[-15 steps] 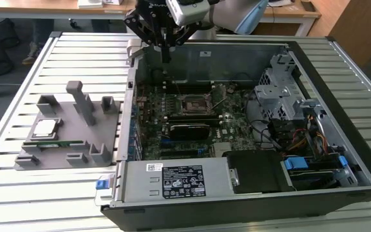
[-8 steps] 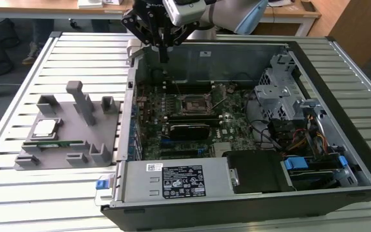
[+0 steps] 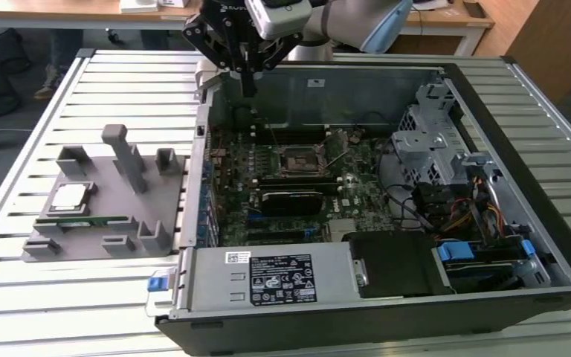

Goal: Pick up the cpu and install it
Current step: 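Reach for the cpu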

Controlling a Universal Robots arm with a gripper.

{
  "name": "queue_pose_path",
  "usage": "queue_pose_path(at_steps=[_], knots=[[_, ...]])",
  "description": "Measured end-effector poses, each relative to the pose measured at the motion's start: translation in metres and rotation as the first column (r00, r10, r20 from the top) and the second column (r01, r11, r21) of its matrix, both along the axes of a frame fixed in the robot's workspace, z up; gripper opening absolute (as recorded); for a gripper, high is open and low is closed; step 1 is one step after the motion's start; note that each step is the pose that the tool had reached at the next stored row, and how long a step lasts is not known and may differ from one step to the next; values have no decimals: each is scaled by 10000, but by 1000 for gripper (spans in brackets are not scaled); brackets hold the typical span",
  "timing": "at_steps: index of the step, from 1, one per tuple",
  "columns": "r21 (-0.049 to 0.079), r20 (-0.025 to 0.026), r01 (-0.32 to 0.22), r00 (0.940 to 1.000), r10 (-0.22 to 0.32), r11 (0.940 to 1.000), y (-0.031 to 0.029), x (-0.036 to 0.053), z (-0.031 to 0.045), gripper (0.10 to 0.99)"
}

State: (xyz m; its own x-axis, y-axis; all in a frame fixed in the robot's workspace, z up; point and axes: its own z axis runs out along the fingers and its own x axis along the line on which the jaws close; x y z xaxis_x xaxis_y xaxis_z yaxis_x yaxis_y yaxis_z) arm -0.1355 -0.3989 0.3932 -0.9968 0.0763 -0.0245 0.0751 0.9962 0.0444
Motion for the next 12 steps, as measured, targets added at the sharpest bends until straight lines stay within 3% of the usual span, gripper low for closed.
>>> queue_pose_path(at_steps=[12], knots=[[0, 0, -1, 10000, 1, 10000, 0, -65, -2, 110]])
